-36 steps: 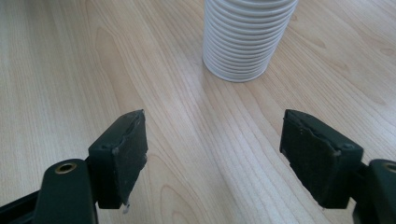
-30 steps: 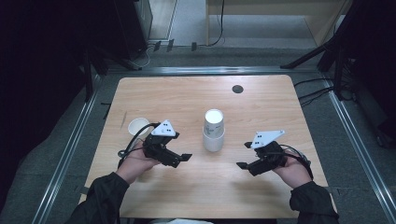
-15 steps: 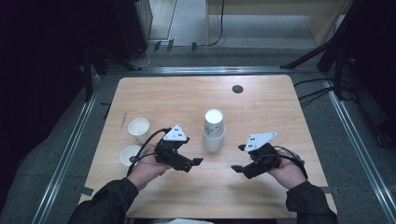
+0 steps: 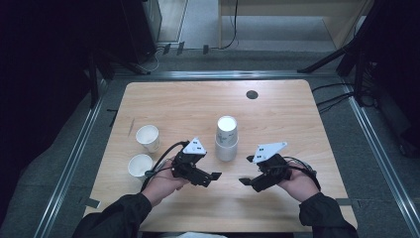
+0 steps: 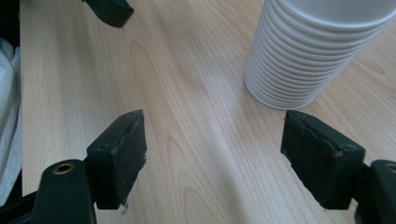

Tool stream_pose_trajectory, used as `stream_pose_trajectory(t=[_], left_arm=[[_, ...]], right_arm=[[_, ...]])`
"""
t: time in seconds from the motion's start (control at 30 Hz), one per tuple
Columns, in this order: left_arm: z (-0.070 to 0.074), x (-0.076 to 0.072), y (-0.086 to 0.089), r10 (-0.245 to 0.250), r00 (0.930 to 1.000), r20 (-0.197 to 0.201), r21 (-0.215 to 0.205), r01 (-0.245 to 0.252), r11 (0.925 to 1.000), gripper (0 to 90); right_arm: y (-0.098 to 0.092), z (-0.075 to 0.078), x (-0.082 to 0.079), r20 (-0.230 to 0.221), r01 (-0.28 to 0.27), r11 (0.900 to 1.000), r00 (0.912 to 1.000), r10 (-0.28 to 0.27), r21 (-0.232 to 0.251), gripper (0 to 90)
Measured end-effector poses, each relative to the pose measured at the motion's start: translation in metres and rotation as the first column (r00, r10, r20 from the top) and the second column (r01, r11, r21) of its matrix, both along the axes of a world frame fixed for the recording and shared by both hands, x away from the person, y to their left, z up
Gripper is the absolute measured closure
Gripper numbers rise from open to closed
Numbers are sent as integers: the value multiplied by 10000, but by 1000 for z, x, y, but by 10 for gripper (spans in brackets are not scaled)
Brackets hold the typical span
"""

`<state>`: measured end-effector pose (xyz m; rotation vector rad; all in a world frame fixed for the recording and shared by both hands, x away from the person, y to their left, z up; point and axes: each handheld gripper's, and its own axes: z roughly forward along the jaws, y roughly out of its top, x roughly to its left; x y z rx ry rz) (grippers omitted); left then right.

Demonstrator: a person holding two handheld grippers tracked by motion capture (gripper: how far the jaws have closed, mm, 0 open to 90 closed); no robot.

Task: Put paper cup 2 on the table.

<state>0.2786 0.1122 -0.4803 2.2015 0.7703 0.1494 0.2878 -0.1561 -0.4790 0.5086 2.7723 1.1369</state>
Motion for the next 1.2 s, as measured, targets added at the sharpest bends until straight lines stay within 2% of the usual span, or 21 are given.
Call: stream_pose_trajectory(t=[0.13,0.2,0.33,0.6,0.83,1.03,1.13,1.17,1.2], left_arm=[[-4,0,-2,-26,9993,380,184,19,9998,87],[-6,0,-2,61,9992,399,247,-70,9997,147],[-11,1,-3,60,9992,397,545,-81,9985,148],[-17,0,-6,-163,9989,443,746,130,9971,148],[-20,-1,-9,-399,9967,701,1061,324,9938,148],[-24,-1,-9,-498,9965,674,1184,415,9921,148],[-29,0,-11,-564,9966,595,1499,469,9876,148],[-32,1,-12,-547,9967,595,1757,435,9835,148],[-34,2,-12,-507,9968,612,1894,382,9812,148]], right_arm=[[2,0,-1,-11,-75,10000,10000,75,-21,227],[3,-1,-1,-29,-93,9999,10000,92,-44,227],[6,-1,-2,-37,-127,9999,9999,127,-66,227],[8,-2,-3,-24,-124,9998,9999,123,-140,227],[10,-3,-3,-58,-206,9995,9998,205,-225,227],[10,-4,-3,-76,-229,9993,9997,227,-290,226],[11,-8,-2,-123,-333,9982,9994,327,-500,216],[12,-10,-1,-193,-365,9976,9992,354,-594,213],[14,-15,0,-249,-491,9949,9986,471,-876,213]])
